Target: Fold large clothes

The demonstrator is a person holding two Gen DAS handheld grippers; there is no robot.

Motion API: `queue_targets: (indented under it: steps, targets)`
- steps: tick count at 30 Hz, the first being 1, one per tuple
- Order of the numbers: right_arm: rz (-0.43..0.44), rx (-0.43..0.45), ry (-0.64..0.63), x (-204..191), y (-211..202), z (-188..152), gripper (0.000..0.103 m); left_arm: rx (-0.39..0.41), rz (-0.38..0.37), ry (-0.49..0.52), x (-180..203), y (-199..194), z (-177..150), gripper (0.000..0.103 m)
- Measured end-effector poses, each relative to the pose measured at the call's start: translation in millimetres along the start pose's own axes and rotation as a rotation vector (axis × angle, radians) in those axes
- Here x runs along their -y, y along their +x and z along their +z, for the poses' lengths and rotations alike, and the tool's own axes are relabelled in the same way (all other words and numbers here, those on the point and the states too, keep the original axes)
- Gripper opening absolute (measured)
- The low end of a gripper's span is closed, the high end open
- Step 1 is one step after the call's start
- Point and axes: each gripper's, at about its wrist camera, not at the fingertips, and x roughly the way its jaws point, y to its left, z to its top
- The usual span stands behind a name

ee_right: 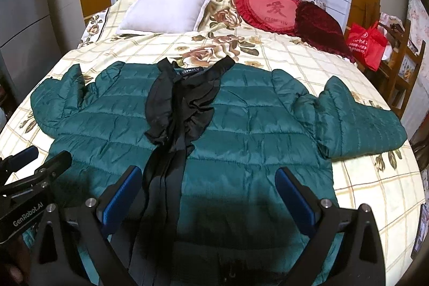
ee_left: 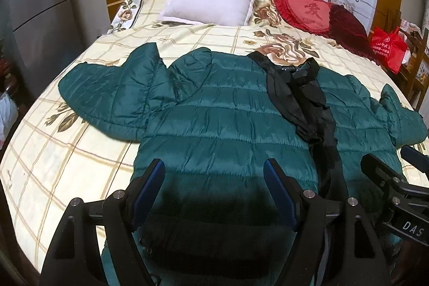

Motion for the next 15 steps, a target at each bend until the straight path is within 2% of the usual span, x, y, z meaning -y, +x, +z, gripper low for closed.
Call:
queue_targets:
  steps: [15]
  targets:
    - [0.009,-0.014,-0.005,-10.3,26.7,12.1,0.101,-0.007,0.020,-0.022,-11.0,20.2,11.2,0.067]
